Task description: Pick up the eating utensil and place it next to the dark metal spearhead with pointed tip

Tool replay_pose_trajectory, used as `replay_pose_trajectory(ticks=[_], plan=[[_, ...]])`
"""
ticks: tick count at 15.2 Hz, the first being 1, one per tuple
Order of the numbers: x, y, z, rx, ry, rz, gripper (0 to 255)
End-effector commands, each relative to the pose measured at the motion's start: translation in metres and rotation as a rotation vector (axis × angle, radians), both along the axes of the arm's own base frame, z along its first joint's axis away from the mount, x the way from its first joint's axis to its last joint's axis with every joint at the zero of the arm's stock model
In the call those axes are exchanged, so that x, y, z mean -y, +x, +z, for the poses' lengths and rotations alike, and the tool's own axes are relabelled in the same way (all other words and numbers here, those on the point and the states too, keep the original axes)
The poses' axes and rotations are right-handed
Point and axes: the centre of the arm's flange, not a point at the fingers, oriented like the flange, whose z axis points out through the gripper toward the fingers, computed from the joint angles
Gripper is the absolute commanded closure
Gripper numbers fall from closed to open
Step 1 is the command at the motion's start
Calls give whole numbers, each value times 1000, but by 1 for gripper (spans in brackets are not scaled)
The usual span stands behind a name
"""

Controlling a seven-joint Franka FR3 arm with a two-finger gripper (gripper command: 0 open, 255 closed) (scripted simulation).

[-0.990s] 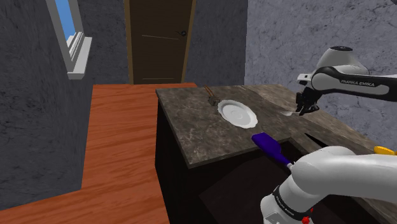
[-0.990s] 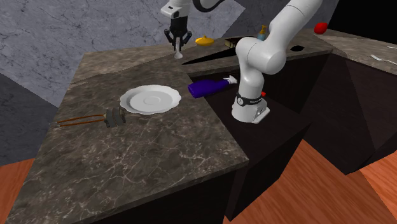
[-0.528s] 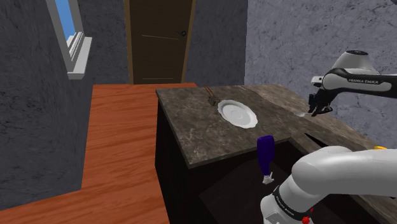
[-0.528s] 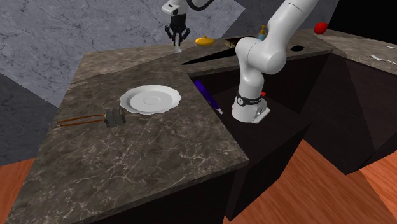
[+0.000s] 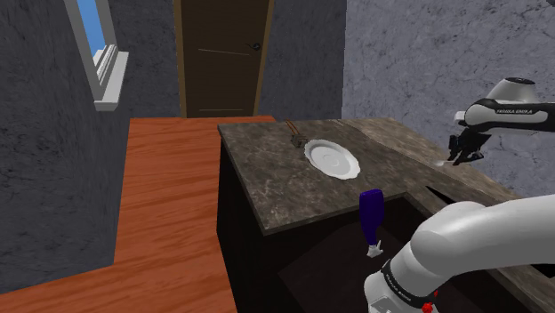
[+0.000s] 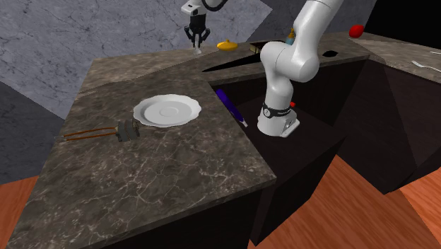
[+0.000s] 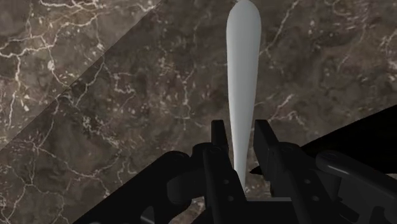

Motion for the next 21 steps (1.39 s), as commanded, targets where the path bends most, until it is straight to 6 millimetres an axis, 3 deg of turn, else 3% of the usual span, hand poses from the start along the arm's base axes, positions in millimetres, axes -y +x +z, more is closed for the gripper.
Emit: replay_pose_trajectory(ticks=[1,19,21], plan=[[3,-2,-8,0,-1,1,255],[3,-2,-107,0,-1,1,255],[3,-2,-107,0,-1,1,255]])
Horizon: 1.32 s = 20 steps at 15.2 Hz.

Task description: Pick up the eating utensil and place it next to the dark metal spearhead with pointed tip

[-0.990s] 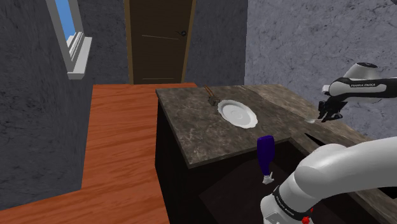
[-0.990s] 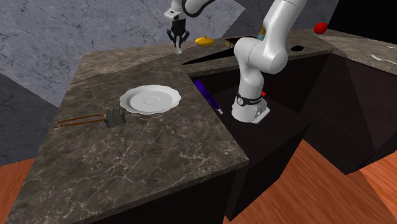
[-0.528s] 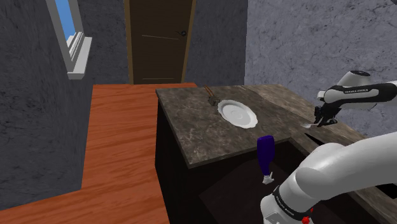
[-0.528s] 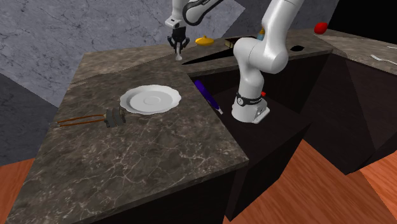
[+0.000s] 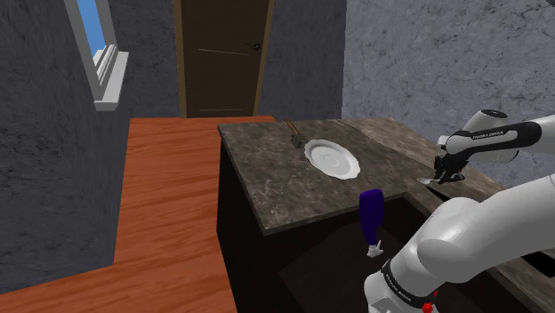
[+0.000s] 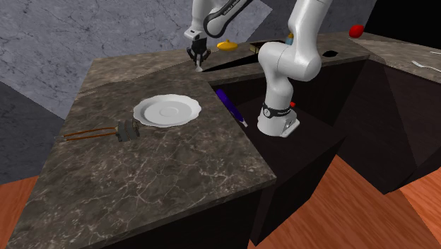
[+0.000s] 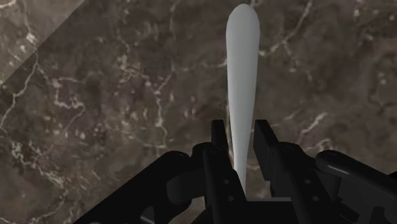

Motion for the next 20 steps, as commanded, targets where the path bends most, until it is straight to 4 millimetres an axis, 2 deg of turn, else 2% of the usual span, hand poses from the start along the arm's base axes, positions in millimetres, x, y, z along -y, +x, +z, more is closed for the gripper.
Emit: replay_pose_trajectory(ticks=[1,6,7,12,16,20], plan=[[0,0,-2,0,0,0,255],[0,0,-2,0,0,0,255],[0,0,-2,0,0,0,0],[0,0,-2,0,0,0,0],[-13,-1,47,0,0,0,0],[-13,-1,47,0,0,0,0]])
